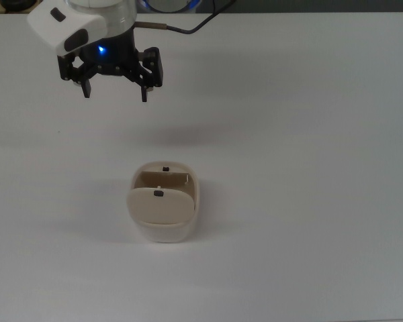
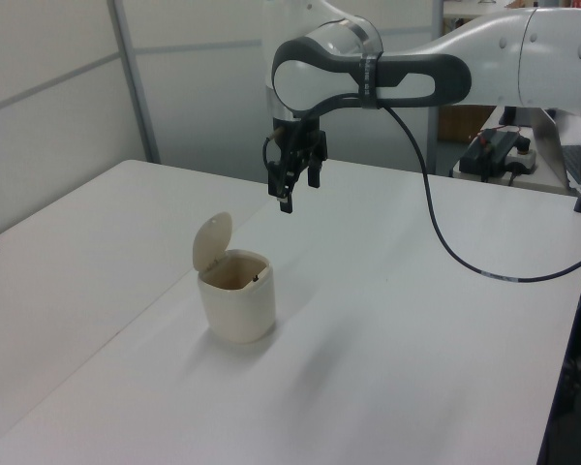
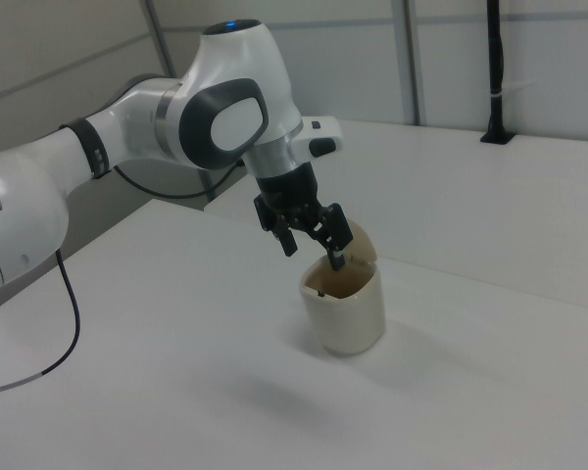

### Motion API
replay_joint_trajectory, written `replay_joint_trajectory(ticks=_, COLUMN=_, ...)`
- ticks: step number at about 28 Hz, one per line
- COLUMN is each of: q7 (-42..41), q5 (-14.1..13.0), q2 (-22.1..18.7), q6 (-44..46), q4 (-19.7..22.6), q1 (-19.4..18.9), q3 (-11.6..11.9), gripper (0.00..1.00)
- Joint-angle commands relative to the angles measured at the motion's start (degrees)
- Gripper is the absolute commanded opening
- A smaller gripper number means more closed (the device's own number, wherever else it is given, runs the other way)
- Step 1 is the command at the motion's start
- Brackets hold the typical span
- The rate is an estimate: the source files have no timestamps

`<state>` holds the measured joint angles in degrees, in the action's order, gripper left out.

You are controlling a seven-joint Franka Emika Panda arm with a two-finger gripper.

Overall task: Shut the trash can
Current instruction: 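Move the gripper toward the raised lid of the cream trash can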

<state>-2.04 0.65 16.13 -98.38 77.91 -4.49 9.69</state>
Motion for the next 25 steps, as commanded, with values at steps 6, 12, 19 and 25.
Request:
replay_joint_trajectory(ticks=6, q7=-13.34, q5=-3.54, q2=-2.24, q6=0.56, q4=1.55, q1=1.51, q3=0.33, gripper=1.00)
replay_joint_trajectory(ticks=12, q7=-13.87, q5=-5.39, q2=-1.71, q6=-0.58, q4=1.37, q1=2.12, q3=-0.02, gripper=1.00)
replay_joint_trajectory(ticks=19, q7=-6.51, q5=-7.68, q2=-0.22, q6=-8.83, q4=1.37, q1=0.54, q3=-0.47, gripper=1.00)
replay_joint_trajectory(ticks=25, q7=-4.12, q5=-7.41, q2=1.19, q6=-14.19, q4=1.37, q1=0.54, q3=-1.69, gripper=0.82)
